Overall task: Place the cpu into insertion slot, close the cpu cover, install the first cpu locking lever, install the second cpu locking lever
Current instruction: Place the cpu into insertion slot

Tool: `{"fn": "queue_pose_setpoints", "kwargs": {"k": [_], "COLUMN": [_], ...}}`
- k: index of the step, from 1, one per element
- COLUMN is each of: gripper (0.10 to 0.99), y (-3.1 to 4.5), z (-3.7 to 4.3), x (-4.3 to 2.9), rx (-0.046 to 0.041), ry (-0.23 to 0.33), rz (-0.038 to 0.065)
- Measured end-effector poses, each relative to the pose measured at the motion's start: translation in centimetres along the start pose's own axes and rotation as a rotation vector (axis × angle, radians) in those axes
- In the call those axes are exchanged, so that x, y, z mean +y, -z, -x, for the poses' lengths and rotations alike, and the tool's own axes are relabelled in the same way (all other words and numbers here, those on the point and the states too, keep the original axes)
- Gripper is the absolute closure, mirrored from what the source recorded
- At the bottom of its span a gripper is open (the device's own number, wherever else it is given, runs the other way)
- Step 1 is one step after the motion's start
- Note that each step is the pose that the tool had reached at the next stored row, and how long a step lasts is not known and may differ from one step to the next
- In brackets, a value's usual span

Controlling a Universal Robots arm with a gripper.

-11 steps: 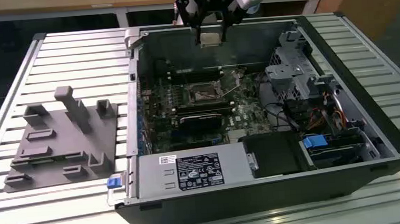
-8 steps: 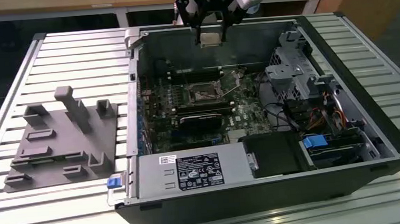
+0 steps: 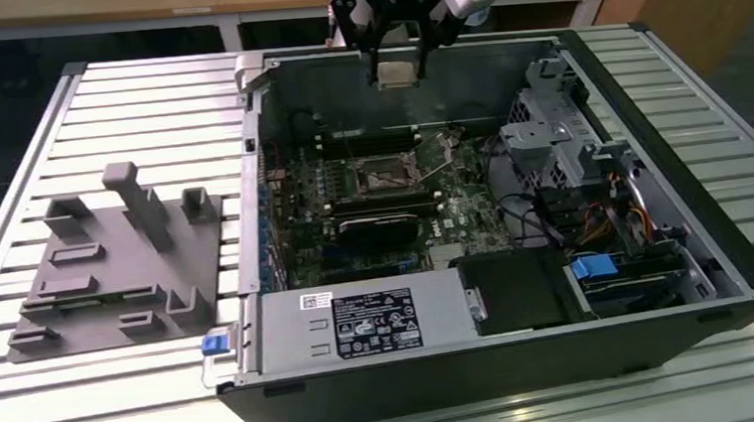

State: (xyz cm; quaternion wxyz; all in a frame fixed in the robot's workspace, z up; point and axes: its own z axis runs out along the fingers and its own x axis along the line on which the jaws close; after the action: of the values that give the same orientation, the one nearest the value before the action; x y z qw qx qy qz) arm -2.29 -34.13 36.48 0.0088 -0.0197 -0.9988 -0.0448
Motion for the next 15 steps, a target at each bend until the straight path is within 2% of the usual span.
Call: {"fn": "queue_pose_setpoints", "kwargs": {"k": [15], "gripper": [0.545], "y": [-0.03], "z": [0.00], "x": [0.00], "rx": [-0.0046], "ry": [-0.051], "rz": [0.001]}}
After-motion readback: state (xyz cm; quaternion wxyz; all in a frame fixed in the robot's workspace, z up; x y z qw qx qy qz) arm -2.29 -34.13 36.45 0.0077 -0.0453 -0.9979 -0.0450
